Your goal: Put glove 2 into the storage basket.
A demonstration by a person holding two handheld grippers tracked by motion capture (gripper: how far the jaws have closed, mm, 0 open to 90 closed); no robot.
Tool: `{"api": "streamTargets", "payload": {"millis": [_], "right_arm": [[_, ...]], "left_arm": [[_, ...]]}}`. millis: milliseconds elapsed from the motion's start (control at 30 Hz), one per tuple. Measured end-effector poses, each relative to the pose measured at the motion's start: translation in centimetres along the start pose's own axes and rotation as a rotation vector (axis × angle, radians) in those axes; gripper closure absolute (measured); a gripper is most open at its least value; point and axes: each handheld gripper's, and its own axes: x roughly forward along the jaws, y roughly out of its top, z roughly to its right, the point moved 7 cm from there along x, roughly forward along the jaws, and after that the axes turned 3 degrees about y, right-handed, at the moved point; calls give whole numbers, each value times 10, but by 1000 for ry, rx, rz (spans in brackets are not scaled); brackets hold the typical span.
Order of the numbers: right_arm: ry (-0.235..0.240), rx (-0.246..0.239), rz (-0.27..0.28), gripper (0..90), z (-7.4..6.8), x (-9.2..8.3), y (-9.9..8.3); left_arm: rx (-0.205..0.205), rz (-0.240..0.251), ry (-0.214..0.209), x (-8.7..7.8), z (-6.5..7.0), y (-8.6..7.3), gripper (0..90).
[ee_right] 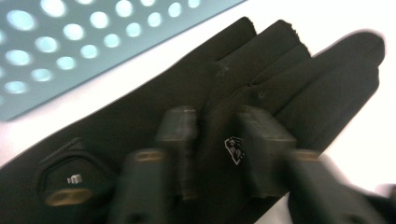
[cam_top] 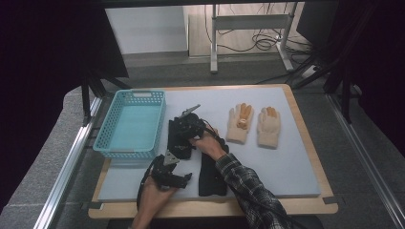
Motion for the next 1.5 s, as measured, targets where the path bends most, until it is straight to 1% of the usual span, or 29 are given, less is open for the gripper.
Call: {"api": "streamTargets", "payload": {"millis": [33, 67, 100, 233, 333, 367, 400, 433, 467, 533, 567, 633, 667, 700, 733, 767, 833, 900, 933, 967, 1000, 1033, 1100, 1167, 1233, 1300, 1367, 1400, 1500], "right_arm": [[-1, 13, -4, 773, 0, 0, 0], [-5, 22, -8, 838, 0, -2, 1], [-6, 24, -14, 857, 0, -3, 1], [-31, 3, -22, 867, -3, -7, 3], [-29, 12, 8, 868, -3, -18, 7], [-28, 16, 22, 868, -2, -25, 9], [-28, 16, 22, 868, -2, -25, 9], [-33, 11, 41, 868, -2, -37, 12], [-34, 12, 46, 868, -2, -42, 12], [-37, 11, 50, 868, -2, -46, 13], [-42, 10, 71, 868, -1, -60, 15], [-41, 16, 86, 868, 1, -72, 16], [-41, 21, 90, 867, 1, -77, 16], [-41, 21, 90, 867, 1, -77, 16], [-34, 31, 102, 868, 2, -84, 15], [-29, 40, 111, 868, 3, -96, 13], [-26, 40, 116, 867, 4, -101, 11], [-16, 58, 131, 867, 4, -113, 7], [-4, 62, 146, 867, 4, -126, 1], [-4, 62, 146, 867, 4, -126, 1], [-4, 63, 152, 867, 3, -138, -6], [-4, 63, 152, 867, 3, -138, -6], [2, 76, 163, 867, 0, -153, -17], [5, 78, 167, 867, -2, -156, -20], [19, 91, 175, 867, -9, -169, -34], [24, 96, 170, 867, -15, -177, -45], [33, 100, 171, 867, -21, -182, -53], [33, 100, 171, 867, -21, -182, -53], [46, 108, 172, 867, -35, -191, -67]], "left_arm": [[2, 0, 0, 0, 0, 0, 47], [1, 0, 1, 0, 0, 0, 47], [0, 0, 0, 0, 0, 0, 47], [-1, 0, 0, 0, 0, 0, 47], [0, 1, 0, 0, 0, 0, 47], [1, 1, 0, 0, 0, 0, 47], [1, 1, 0, 0, 0, 0, 47], [1, 1, -1, 0, 0, 0, 47], [1, 3, 0, 0, 0, 0, 47], [6, -1, 1, 0, 0, 0, 47], [4, 1, 1, 0, 0, 0, 47], [4, 1, 0, 0, 0, 0, 47], [4, 1, 0, 0, 0, 0, 47], [4, 1, 0, 0, 0, 0, 47], [6, -1, 1, 0, 0, 0, 47], [6, -1, 1, 0, 0, 0, 47], [7, -2, 0, 0, 0, 0, 47], [8, -3, 1, 0, -1, 0, 47], [7, 0, 1, 0, 0, 0, 47], [7, 0, 1, 0, 0, 0, 47], [7, -2, 1, 0, 0, 0, 47], [7, -2, 1, 0, 0, 0, 47], [6, -3, 1, 0, 0, 0, 47], [4, -2, 0, 0, 0, 0, 47], [3, 1, 0, 0, 0, 0, 47], [3, 0, 1, 0, 0, 0, 47], [-1, 3, 1, 0, 0, 0, 47], [-1, 3, 1, 0, 0, 0, 47], [-1, 2, 2, 0, 0, 0, 47]]}}
